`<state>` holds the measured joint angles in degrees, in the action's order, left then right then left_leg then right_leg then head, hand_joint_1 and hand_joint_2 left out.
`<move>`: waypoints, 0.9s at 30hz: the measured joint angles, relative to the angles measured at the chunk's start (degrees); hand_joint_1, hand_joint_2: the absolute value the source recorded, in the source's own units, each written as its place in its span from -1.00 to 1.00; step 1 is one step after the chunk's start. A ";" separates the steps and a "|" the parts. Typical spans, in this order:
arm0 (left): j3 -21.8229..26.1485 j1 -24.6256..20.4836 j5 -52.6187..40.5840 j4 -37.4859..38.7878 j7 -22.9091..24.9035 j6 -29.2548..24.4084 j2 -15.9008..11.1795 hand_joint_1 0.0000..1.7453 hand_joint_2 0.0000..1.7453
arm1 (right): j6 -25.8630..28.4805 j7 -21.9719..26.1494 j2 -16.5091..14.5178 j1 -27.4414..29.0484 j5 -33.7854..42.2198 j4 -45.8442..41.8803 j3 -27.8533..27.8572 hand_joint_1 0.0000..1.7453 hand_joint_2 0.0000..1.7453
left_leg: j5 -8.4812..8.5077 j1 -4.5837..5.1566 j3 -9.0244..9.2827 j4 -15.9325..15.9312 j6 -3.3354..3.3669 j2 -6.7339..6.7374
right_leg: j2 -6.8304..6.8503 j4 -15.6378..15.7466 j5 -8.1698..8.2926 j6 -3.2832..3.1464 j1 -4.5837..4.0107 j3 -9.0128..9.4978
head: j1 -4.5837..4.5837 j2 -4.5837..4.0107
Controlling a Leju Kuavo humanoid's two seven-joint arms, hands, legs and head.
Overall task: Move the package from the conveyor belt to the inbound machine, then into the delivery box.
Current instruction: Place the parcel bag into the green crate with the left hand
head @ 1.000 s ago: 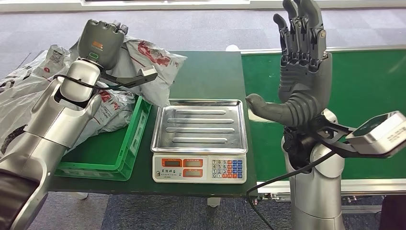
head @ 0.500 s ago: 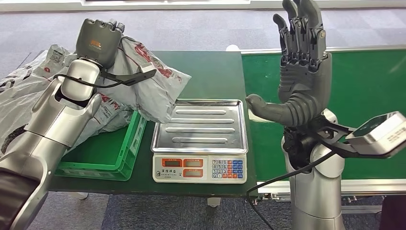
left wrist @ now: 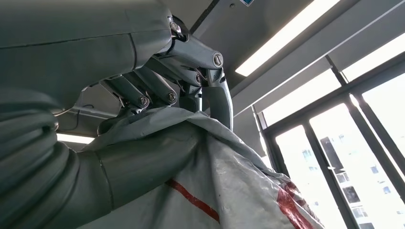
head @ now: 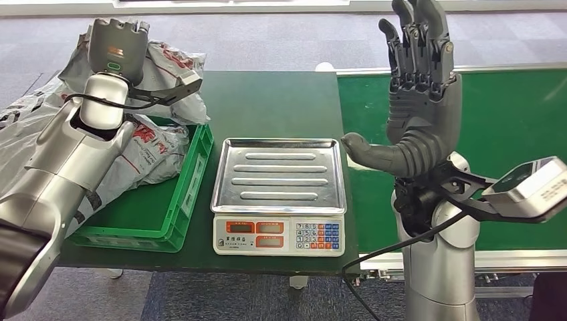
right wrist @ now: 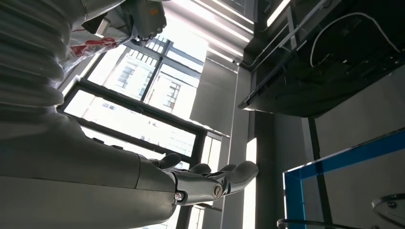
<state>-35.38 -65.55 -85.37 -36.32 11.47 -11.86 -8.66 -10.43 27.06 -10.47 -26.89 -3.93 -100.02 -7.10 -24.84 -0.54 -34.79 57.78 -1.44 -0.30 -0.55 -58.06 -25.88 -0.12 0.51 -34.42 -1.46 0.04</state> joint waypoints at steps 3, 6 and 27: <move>-0.36 -0.43 0.00 0.70 0.04 -0.01 0.00 1.00 1.00 | 0.00 0.00 0.00 0.00 0.00 0.00 0.00 -1.00 1.00 | 0.00 0.00 -0.01 0.00 0.00 -0.01 | 0.01 0.00 0.00 0.00 0.01 0.00 | 0.00 0.00; -0.52 -0.57 0.00 1.16 0.05 0.00 0.00 1.00 1.00 | 0.00 0.00 0.00 0.00 0.00 0.00 0.00 -1.00 1.00 | 0.00 0.00 -0.01 0.00 0.00 -0.01 | 0.01 0.00 0.00 0.00 0.00 0.00 | 0.00 0.00; -1.85 -0.78 0.00 2.00 0.22 -0.14 -0.02 1.00 1.00 | 0.00 0.00 -0.02 -0.01 0.00 0.00 0.01 -1.00 1.00 | 0.00 0.00 0.00 0.00 0.00 -0.01 | 0.01 0.00 0.00 0.00 0.00 0.00 | 0.00 0.00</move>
<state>-37.23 -66.33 -85.37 -34.32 11.69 -12.00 -8.68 -10.43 27.06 -10.49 -26.89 -3.93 -100.02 -7.10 -24.84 -0.54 -34.80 57.78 -1.44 -0.31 -0.54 -58.06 -25.87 -0.12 0.51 -34.42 -1.46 0.04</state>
